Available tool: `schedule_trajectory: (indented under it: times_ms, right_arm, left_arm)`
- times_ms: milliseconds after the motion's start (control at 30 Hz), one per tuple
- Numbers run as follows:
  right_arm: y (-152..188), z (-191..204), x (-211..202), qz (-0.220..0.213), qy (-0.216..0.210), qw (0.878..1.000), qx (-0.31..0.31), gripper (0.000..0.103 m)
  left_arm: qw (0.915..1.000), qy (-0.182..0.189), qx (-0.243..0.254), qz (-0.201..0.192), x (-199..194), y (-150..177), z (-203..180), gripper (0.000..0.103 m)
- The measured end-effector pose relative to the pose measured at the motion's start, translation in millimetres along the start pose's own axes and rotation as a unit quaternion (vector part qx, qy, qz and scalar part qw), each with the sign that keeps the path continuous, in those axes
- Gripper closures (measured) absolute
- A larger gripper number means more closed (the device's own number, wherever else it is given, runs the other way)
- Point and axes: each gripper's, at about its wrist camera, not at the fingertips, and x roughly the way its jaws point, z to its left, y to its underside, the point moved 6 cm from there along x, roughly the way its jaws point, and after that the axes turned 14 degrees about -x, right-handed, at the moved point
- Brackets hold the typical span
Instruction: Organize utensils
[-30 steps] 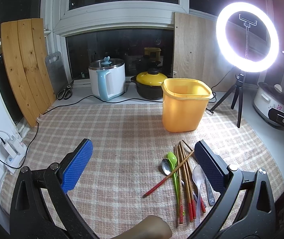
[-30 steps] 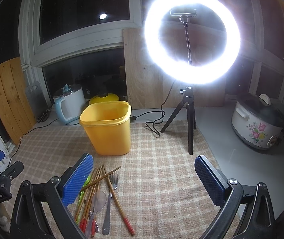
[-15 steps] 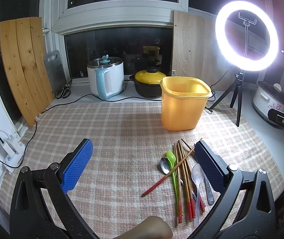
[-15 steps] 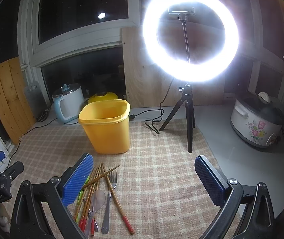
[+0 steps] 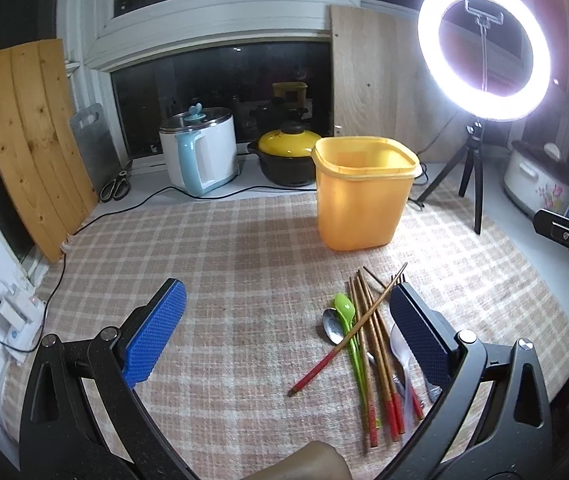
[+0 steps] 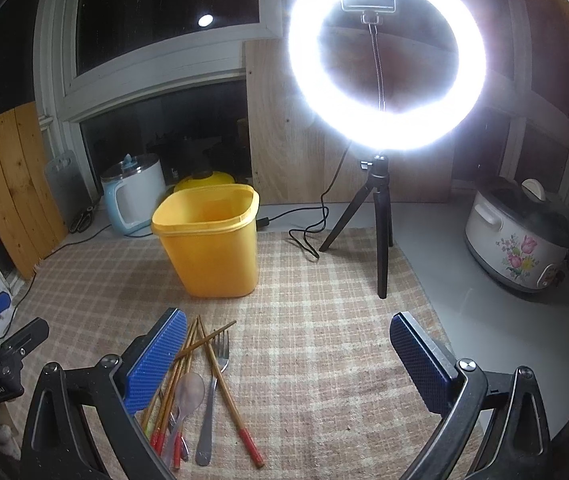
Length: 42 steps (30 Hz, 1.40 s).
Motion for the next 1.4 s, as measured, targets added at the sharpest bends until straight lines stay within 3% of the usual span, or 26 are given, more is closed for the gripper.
schedule_trajectory:
  times_ms: [133, 233, 400, 567, 633, 700, 800, 933, 1000, 1400]
  right_arm:
    - [9.0, 0.2, 11.1, -0.002, -0.009, 1.000, -0.013, 0.000]
    - [16.9, 1.3, 21.7, 0.002, -0.027, 0.999, -0.018, 0.000]
    - [32.2, 5.1, 47.8, 0.039, -0.077, 0.996, -0.019, 0.009]
    - [48.6, 17.8, 74.5, 0.086, -0.136, 0.987, -0.022, 0.014]
    - [53.8, 23.1, 84.1, 0.100, -0.157, 0.982, -0.022, 0.018]
    - [57.0, 28.8, 93.1, 0.116, -0.175, 0.977, -0.028, 0.025]
    - [60.2, 37.9, 104.3, 0.133, -0.206, 0.969, -0.034, 0.033]
    - [63.8, 48.8, 120.3, 0.158, -0.249, 0.955, -0.023, 0.048]
    - [66.0, 54.9, 127.7, 0.171, -0.260, 0.950, -0.028, 0.060]
    - [64.7, 84.4, 153.2, 0.207, -0.282, 0.935, -0.060, 0.079]
  left_arm:
    - [0.9993, 0.017, 0.021, 0.024, 14.0, 6.2, -0.9, 0.000]
    - [0.9974, 0.037, 0.044, 0.042, 24.9, 12.3, -5.5, 0.006]
    - [0.9891, 0.080, 0.075, 0.099, 49.0, 25.3, -18.9, 0.032]
    - [0.9757, 0.129, 0.072, 0.162, 78.6, 37.0, -36.1, 0.054]
    - [0.9700, 0.145, 0.070, 0.182, 89.0, 40.8, -42.2, 0.057]
    - [0.9651, 0.151, 0.077, 0.200, 100.9, 45.5, -49.8, 0.068]
    - [0.9586, 0.156, 0.094, 0.219, 114.0, 52.9, -59.3, 0.075]
    - [0.9528, 0.153, 0.113, 0.236, 129.0, 60.9, -68.0, 0.076]
    - [0.9494, 0.152, 0.123, 0.246, 135.8, 64.0, -71.4, 0.086]
    - [0.9432, 0.132, 0.151, 0.265, 163.1, 71.0, -79.8, 0.087]
